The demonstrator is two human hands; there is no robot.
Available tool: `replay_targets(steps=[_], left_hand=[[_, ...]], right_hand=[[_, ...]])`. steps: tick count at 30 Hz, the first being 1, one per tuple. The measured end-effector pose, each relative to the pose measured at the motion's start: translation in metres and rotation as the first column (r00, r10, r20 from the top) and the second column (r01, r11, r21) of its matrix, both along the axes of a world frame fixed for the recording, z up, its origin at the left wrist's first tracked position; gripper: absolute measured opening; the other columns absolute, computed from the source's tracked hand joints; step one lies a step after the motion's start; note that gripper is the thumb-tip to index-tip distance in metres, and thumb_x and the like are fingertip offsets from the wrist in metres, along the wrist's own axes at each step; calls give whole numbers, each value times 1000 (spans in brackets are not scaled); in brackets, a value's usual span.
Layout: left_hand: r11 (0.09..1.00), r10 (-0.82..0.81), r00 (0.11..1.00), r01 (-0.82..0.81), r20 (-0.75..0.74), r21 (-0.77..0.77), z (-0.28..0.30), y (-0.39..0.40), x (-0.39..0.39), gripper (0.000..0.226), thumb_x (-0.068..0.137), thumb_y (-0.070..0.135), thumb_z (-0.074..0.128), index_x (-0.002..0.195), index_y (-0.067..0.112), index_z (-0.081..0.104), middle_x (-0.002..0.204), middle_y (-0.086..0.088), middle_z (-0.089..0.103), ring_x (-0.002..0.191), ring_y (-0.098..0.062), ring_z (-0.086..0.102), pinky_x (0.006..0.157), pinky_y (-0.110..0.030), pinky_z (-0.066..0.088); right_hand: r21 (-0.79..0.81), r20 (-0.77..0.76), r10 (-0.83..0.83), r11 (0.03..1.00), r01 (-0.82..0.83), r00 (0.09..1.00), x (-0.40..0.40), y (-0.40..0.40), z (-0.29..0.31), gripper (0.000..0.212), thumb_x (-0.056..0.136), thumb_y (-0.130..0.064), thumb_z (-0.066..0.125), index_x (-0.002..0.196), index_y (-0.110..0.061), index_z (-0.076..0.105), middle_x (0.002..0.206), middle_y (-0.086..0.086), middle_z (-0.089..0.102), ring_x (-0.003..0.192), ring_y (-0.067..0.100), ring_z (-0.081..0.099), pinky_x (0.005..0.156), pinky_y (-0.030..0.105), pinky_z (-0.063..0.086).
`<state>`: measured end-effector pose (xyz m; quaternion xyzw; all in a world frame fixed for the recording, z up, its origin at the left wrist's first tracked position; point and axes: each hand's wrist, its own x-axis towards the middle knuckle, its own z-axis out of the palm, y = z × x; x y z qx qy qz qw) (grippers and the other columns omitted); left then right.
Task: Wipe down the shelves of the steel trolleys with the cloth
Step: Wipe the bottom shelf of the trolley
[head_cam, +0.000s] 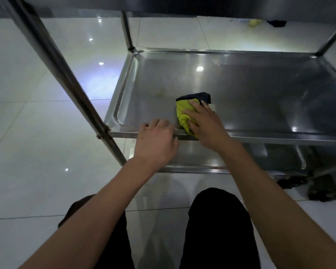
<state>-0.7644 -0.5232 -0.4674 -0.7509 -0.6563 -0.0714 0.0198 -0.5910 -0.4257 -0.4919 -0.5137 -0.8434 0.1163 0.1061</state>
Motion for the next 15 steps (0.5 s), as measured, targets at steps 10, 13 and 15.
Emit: replay_targets(steps=[10,13,15], left_hand=[[1000,-30,999,30,15,6,4,34,44,26,95,35,49,92,15,66,89,-4,61,89,-30,60,67,-36,41],[997,-65,998,64,14,38,1,33,47,21,91,33,55,84,16,66,80,-3,61,80,-32,61,62,-34,39],[996,-82,997,82,6,38,-4,30,46,20,88,34,58,85,16,68,83,-3,64,78,-31,62,64,-35,44]], right_hand=[[-4,-13,-276,961,276,961,130,14,-3,45,103,-24,45,148,-29,43,164,-1,19,151,30,11,118,46,22],[-39,-38,-384,923,382,923,167,16,-2,45,103,-22,45,147,-28,43,164,-1,16,152,29,9,119,43,19],[-48,-52,-414,910,412,909,180,16,-2,45,102,-23,46,147,-29,44,164,-2,16,152,28,8,119,45,20]])
